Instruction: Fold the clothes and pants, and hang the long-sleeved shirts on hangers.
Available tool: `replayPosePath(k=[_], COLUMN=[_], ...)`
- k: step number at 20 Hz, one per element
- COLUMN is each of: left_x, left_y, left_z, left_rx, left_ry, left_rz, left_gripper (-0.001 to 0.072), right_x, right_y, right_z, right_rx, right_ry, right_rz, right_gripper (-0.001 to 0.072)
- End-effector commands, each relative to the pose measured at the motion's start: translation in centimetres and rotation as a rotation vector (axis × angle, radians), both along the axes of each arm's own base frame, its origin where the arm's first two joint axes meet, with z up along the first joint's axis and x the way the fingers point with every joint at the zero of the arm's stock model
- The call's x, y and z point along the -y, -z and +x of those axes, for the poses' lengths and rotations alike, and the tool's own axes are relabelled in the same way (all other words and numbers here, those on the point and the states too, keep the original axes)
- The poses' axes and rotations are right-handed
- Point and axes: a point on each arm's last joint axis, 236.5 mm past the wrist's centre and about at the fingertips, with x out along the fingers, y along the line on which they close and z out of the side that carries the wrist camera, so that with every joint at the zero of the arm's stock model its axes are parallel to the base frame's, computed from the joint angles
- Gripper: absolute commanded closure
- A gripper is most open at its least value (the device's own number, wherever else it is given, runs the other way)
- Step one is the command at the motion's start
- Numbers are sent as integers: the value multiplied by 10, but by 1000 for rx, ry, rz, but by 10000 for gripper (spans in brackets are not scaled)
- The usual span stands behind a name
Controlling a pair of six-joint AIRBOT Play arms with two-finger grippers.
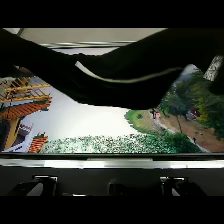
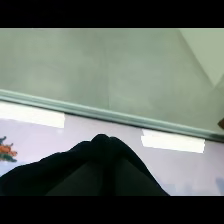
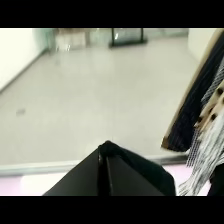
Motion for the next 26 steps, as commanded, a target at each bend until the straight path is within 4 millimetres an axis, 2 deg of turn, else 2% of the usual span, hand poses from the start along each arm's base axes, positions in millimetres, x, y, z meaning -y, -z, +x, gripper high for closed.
replayPosePath(k=[1,2,3,4,5,6,7,10,13,14,16,18,19,21,22,23,24,25,26], left_x=[-24,-28,-28,-27,-25,-22,-17,-2,-9,-12,-7,10,17,33,38,38,33,23,11], left_y=[-46,-49,-49,-44,-35,-23,-5,73,157,186,263,343,382,439,456,464,462,456,448], left_z=[-92,-106,-114,-113,-105,-94,-75,-1,85,110,150,170,173,169,166,162,161,157,150], left_rx=[131,145,146,126,91,53,-2,-202,-315,-353,-502,-681,-771,-923,-974,-1004,-1010,-1014,-1017], left_ry=[-147,-169,-172,-170,-156,-139,-112,-11,-14,-21,-8,25,39,72,84,86,80,70,66], left_rz=[-15,-17,-14,-15,-19,-30,-41,-35,-80,-94,-116,-132,-134,-169,-197,-219,-238,-251,-243], left_gripper=[685,685,685,684,684,684,684,684,683,683,683,681,681,677,630,425,152,-6,-13], right_x=[44,54,63,67,68,65,61,46,28,21,4,-10,-18,-37,-42,-46,-45,-40,-35], right_y=[-30,-33,-30,-23,-11,3,22,92,186,225,310,402,444,519,539,549,547,535,517], right_z=[-100,-112,-115,-109,-93,-73,-46,50,157,190,245,277,284,282,276,269,262,255,251], right_rx=[135,156,152,122,67,2,-81,-333,-564,-637,-783,-951,-1034,-1205,-1267,-1312,-1339,-1347,-1331], right_ry=[91,118,152,178,196,204,213,249,264,261,235,215,195,141,117,90,63,38,11], right_rz=[93,126,145,150,145,136,124,25,-109,-142,-185,-191,-187,-157,-154,-171,-223,-260,-218], right_gripper=[683,683,683,682,682,682,682,681,681,681,681,680,680,669,582,380,137,81,84])
